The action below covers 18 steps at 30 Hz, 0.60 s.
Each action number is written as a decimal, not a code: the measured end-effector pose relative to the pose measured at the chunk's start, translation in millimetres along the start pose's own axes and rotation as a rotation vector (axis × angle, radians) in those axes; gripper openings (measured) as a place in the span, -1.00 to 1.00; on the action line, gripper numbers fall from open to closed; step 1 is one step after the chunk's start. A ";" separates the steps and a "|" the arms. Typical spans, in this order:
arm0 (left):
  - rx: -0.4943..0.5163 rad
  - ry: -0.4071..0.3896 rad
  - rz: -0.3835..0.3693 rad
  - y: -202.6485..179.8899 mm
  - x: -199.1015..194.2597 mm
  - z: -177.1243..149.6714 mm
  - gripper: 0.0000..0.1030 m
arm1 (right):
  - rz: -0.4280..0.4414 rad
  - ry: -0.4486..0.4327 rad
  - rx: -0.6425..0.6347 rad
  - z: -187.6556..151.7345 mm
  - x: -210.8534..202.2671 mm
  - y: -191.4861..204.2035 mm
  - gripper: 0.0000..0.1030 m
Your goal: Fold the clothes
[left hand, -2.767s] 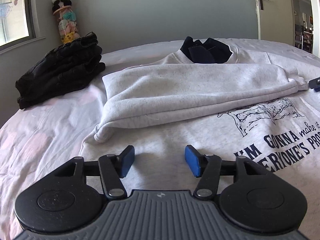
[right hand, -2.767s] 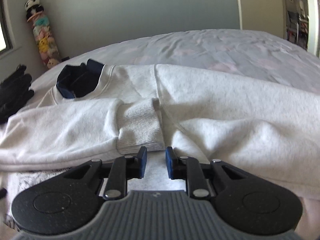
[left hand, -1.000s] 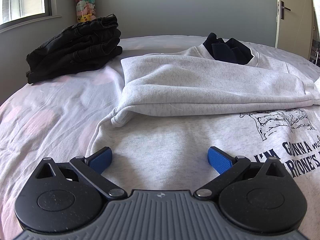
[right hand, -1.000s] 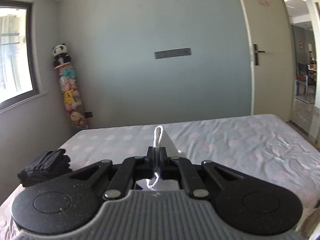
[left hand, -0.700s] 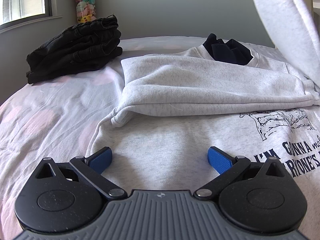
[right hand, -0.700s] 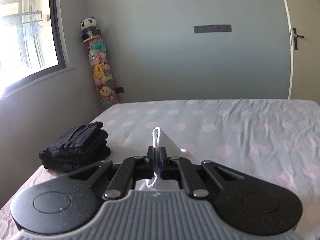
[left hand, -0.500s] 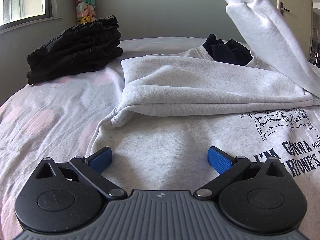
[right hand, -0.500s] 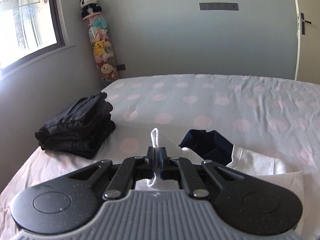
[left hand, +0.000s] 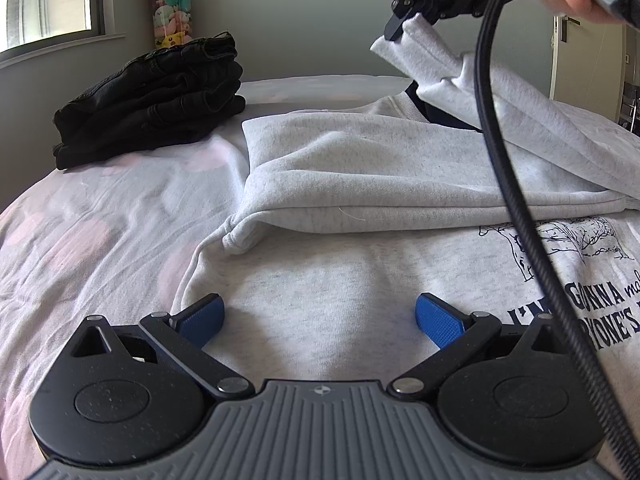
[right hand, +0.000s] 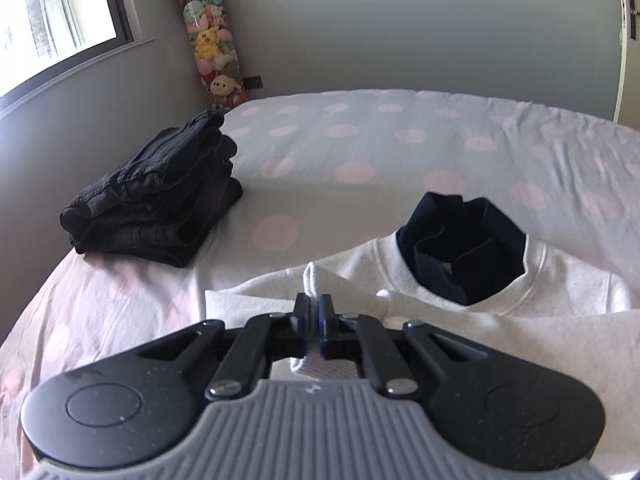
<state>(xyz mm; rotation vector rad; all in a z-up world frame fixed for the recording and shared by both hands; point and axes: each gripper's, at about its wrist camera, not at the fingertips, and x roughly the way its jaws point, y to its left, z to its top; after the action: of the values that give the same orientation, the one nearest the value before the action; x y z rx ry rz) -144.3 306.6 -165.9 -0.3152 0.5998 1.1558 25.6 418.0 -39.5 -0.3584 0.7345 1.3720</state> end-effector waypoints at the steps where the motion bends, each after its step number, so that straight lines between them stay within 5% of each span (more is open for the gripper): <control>1: 0.000 0.000 0.000 0.0 0.0 -0.1 1.00 | 0.013 0.018 0.005 -2.8 6.5 0.0 -0.89; 9: 0.001 -0.001 0.001 -0.4 -0.6 -0.4 1.00 | 0.091 0.136 0.049 -25.9 39.6 -6.4 -0.86; 18: 0.001 0.004 0.001 -0.9 -0.7 1.1 1.00 | 0.176 0.102 0.060 -27.0 -0.8 -28.6 -0.68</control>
<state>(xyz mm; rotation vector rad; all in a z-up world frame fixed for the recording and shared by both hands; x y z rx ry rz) -143.3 306.3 -164.7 -0.3162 0.6038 1.1559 46.1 394.9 -63.9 -0.3234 0.9068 1.5012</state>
